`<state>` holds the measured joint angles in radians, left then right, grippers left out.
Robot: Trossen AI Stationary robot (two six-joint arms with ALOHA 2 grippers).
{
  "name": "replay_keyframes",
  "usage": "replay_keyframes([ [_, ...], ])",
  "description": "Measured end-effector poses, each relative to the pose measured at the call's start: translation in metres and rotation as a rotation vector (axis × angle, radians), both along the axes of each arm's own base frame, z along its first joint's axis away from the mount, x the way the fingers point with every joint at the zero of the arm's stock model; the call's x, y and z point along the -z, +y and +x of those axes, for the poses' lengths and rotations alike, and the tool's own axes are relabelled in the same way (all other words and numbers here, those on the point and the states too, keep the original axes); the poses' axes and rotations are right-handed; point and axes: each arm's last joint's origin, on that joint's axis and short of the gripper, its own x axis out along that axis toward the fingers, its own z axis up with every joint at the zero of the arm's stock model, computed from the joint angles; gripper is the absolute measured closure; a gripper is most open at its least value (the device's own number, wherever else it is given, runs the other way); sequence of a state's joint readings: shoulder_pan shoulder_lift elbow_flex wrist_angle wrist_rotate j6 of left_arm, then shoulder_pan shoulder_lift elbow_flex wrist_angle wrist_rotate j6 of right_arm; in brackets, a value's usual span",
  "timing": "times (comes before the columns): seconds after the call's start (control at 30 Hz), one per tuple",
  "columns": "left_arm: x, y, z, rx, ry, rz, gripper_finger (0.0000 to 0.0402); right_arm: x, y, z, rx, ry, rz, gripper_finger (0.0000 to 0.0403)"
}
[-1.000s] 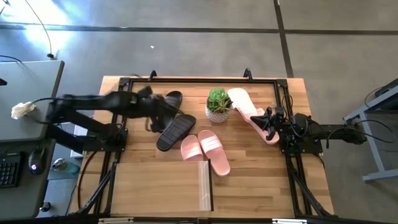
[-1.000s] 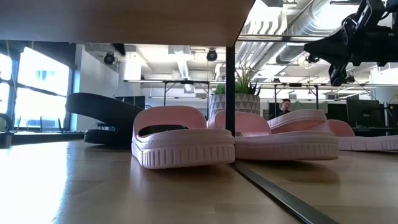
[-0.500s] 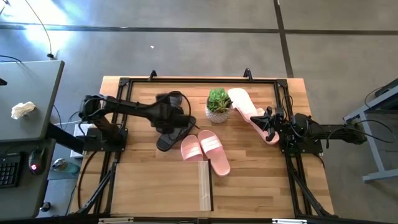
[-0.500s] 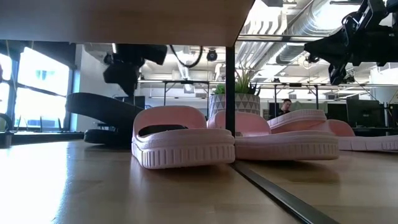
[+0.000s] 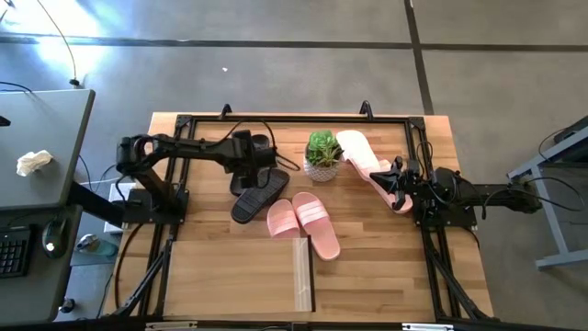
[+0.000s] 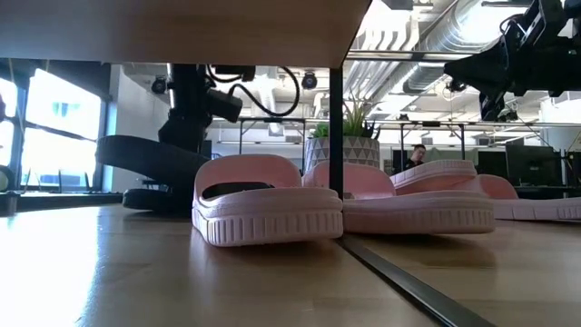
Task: Pick and place slides into the shelf
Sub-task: Put the black slide under the shelf
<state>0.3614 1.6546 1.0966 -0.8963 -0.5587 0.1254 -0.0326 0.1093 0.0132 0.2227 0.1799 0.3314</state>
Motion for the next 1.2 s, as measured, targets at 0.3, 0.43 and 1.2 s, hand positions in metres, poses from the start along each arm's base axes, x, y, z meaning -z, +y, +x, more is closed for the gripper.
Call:
replay_keyframes([
  [0.3, 0.009, 0.023, -0.006, -0.021, -0.061, -0.006, 0.0224, 0.0, 0.0, 0.0, 0.0, 0.001, 0.0, 0.0402],
  [0.43, 0.014, 0.028, -0.009, -0.02, -0.07, -0.011, 0.0223, 0.0, 0.0, 0.0, 0.001, 0.002, 0.0, 0.0402],
  [1.2, 0.019, 0.03, -0.019, -0.174, -0.082, 0.127, 0.0393, 0.001, -0.001, 0.0, 0.025, 0.008, 0.003, 0.0402],
])
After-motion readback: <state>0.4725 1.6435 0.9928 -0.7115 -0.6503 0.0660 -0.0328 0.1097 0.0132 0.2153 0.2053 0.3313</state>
